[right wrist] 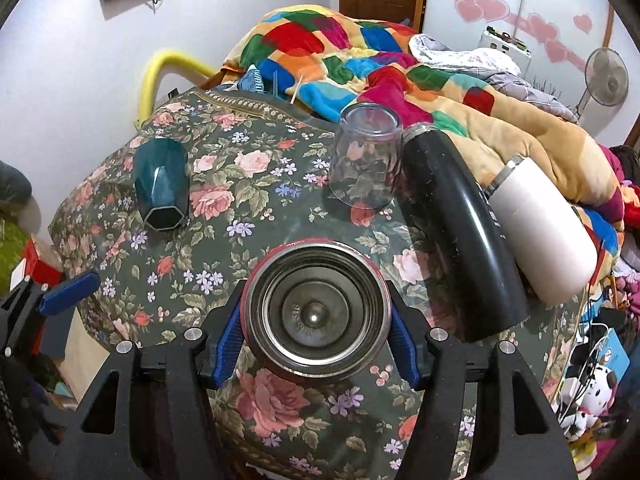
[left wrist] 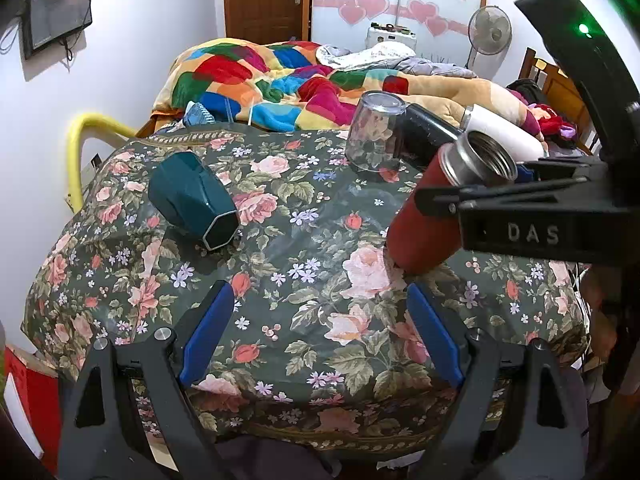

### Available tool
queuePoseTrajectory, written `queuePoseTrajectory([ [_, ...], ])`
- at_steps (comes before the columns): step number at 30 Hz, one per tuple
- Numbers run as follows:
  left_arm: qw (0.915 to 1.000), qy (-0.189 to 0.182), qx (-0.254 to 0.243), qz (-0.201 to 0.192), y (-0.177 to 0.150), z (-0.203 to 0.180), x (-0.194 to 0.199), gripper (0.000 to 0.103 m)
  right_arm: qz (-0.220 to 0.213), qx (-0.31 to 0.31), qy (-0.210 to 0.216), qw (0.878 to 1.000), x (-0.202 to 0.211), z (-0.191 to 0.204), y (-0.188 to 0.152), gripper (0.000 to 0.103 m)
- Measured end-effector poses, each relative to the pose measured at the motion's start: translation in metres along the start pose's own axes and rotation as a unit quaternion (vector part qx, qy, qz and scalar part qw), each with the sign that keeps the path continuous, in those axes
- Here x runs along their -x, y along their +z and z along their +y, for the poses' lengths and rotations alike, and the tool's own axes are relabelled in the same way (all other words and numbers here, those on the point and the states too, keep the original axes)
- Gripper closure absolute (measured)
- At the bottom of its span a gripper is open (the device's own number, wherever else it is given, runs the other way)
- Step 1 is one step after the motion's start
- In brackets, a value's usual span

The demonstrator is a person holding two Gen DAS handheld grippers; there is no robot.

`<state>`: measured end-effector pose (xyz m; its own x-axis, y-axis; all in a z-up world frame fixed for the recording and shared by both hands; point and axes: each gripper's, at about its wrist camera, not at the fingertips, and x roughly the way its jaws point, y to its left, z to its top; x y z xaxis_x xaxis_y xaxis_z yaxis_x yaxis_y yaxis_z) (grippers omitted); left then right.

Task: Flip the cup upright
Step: 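Lower the red bottle upright onto the bed with the right tool, then open the right tool and withdraw it from the red bottle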

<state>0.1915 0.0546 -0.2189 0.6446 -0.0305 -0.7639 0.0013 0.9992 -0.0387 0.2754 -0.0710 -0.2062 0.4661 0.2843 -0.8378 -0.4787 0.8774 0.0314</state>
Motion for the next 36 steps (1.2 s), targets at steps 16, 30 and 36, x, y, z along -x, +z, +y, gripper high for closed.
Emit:
queuePoseTrajectory([
  [16,0.9998,0.002,0.010,-0.017,0.007,0.000,0.022,0.015,-0.023,0.018,-0.001,1.000,0.034,0.007,0.003,0.039],
  [30,0.9801,-0.031,0.006,-0.196,0.033,-0.033,0.174,0.015,-0.253,-0.039,0.021,0.966,0.218,-0.017,-0.045,0.039],
  [36,0.9565,-0.032,0.004,-0.290,0.024,-0.047,0.247,0.012,-0.359,-0.039,-0.010,0.932,0.282,-0.002,-0.076,0.038],
])
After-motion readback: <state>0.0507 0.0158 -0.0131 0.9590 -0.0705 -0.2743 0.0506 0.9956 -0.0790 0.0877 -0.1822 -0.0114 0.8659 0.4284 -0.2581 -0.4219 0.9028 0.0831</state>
